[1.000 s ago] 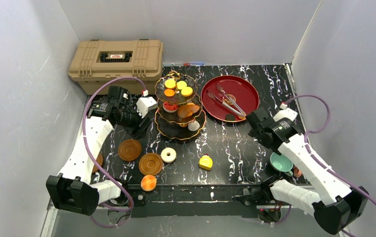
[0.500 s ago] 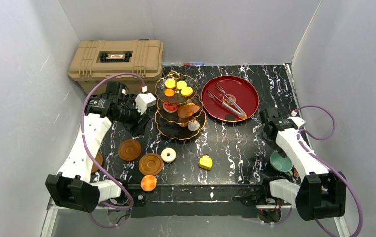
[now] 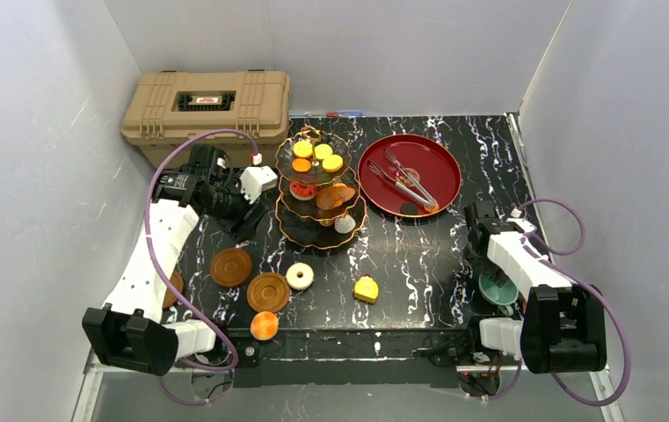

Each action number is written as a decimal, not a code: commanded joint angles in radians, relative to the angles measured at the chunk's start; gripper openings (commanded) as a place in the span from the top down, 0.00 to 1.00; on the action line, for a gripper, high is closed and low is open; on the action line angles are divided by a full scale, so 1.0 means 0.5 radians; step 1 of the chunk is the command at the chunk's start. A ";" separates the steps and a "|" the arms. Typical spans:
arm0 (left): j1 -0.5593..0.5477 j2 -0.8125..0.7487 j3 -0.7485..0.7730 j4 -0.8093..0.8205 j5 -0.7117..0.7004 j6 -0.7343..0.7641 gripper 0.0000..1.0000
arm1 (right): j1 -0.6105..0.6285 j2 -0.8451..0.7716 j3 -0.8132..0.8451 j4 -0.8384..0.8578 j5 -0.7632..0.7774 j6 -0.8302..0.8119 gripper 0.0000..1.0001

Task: Serve the afternoon tea
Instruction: Move the cup to the center of the board.

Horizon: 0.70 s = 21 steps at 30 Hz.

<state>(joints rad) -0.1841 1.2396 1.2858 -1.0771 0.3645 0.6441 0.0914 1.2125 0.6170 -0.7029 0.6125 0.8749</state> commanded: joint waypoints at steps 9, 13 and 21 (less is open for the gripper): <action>0.015 0.006 0.060 -0.038 -0.002 0.008 0.41 | -0.023 -0.101 0.060 0.126 -0.294 -0.198 0.99; 0.015 0.015 0.062 -0.031 0.004 -0.004 0.41 | -0.020 -0.177 0.058 0.177 -0.527 -0.274 0.99; 0.016 0.029 0.055 -0.007 0.004 -0.021 0.41 | 0.524 0.026 0.181 0.317 -0.552 -0.219 0.99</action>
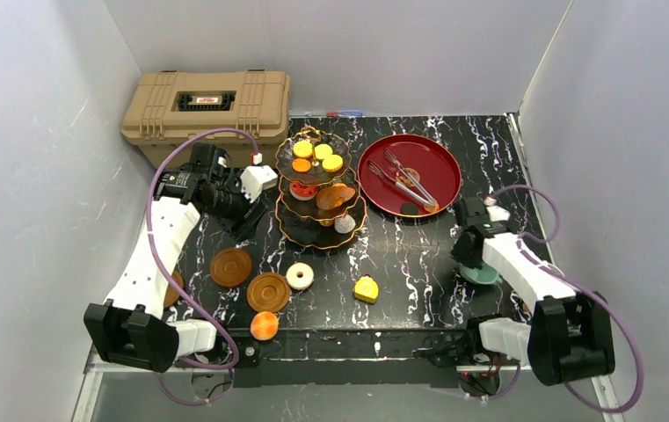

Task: Serve the afternoon tea
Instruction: Move the cup to the center of the board.

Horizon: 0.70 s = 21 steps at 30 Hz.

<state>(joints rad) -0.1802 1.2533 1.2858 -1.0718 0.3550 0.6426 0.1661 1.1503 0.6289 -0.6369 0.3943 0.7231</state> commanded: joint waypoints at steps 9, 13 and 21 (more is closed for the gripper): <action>0.017 -0.033 -0.005 -0.009 -0.006 -0.022 0.40 | 0.814 0.617 0.542 0.396 -0.077 0.079 0.99; 0.023 -0.012 -0.011 -0.030 -0.002 -0.022 0.40 | 0.924 0.748 0.632 0.409 -0.030 0.087 0.99; 0.026 -0.023 0.002 -0.022 0.014 -0.021 0.38 | 0.943 0.750 0.707 0.454 -0.205 -0.108 0.21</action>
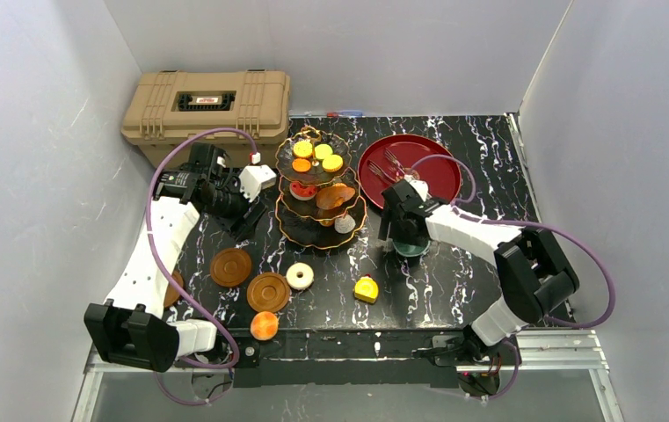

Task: Serve the afternoon tea
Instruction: Move the cup to the center of the board, then pick up the cup at the center of the board.

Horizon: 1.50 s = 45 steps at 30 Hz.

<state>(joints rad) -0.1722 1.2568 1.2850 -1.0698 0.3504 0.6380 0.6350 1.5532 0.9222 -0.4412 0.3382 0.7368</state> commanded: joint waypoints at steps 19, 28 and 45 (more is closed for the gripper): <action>0.013 -0.097 0.004 -0.032 0.026 -0.018 0.37 | -0.770 -0.343 0.100 -0.193 -0.648 -0.763 0.14; 0.015 -0.127 -0.006 -0.040 -0.001 0.006 0.38 | -0.771 -0.181 0.105 -0.054 -0.538 -0.543 0.23; 0.013 -0.157 -0.010 -0.067 0.052 -0.001 0.37 | -0.770 -0.349 0.086 -0.213 -0.308 -0.375 0.34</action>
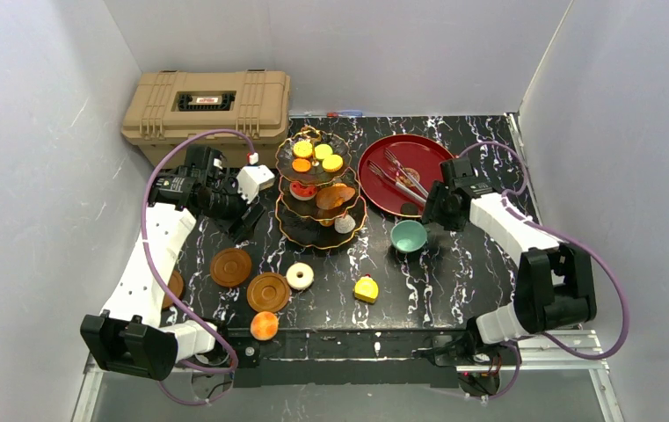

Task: Serve the afternoon tea
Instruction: Pick up the cup at the center of the board.

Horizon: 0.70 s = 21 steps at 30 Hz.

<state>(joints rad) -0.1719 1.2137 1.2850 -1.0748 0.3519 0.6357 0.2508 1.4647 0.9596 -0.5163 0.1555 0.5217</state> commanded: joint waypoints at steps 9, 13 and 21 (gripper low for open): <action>0.012 -0.100 -0.031 -0.054 0.051 0.011 0.37 | -0.028 -0.266 0.109 -0.097 0.028 -0.346 0.36; 0.012 -0.106 -0.034 -0.053 0.048 0.007 0.37 | -0.149 -0.076 0.133 -0.099 0.014 -0.346 0.53; 0.012 -0.151 -0.059 -0.059 0.021 0.031 0.37 | -0.131 -0.013 -0.056 0.162 -0.148 -0.233 0.62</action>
<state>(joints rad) -0.1719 1.1732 1.2770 -1.0767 0.3519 0.6373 0.1715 1.4971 0.9653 -0.5266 0.1265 0.3874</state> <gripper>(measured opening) 0.625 0.382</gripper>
